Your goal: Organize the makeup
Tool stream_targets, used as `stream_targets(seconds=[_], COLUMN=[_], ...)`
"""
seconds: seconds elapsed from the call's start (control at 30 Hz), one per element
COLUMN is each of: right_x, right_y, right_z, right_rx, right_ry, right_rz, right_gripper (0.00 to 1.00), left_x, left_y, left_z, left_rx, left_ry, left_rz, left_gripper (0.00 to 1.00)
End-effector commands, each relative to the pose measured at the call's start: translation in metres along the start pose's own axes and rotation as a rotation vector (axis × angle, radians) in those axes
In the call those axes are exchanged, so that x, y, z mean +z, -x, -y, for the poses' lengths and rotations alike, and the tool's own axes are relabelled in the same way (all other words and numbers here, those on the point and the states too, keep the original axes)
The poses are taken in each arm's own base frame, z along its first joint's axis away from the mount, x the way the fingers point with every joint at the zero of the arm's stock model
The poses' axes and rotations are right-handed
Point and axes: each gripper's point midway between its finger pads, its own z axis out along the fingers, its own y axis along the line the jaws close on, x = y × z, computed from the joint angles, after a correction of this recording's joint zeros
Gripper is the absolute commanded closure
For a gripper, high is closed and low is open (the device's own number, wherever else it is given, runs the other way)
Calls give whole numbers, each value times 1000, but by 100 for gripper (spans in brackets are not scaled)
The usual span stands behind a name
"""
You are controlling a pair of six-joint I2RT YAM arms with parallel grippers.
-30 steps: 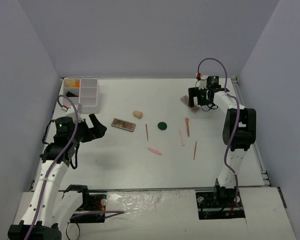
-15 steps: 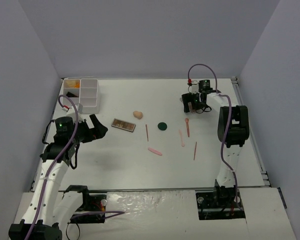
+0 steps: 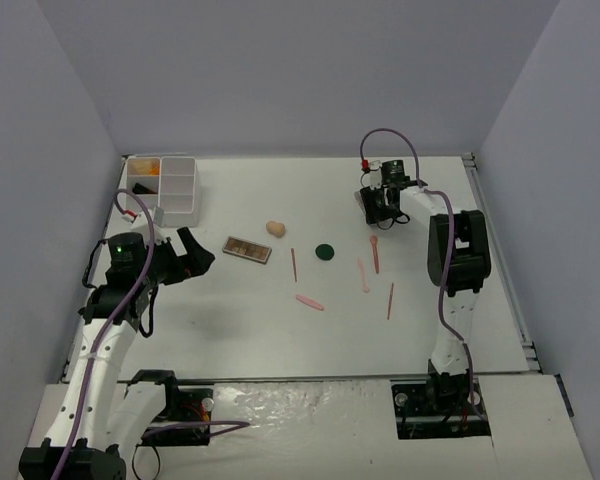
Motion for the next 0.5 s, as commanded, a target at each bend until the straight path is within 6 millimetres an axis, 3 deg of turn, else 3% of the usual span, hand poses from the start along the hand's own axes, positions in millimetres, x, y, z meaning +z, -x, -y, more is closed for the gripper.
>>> stream_targets(seconds=[0.0,0.1,0.3,0.37,0.47], right_x=[-6,-20,-73,-102,-134], right_y=[0,18,59,77,83], right_z=[-1,-13,-51,-74,-112], right_rx=[-8,-32,-66,-83,-117], right_ry=[-24,-27,-25,3,54], right_rz=[-23,25,189,287,389], right_gripper=[77,88,95,97,98], left_x=[-5,-4,-5,-7,-16], left_y=[24,23,29,31,41], left_z=[11,10,21,31,52], left_rx=[15,12,4,-10,-27], left_ry=[-36,-33,-80,-127,-207], left_rz=[78,74,86,80,85], left_gripper=[3,3,3,3,3])
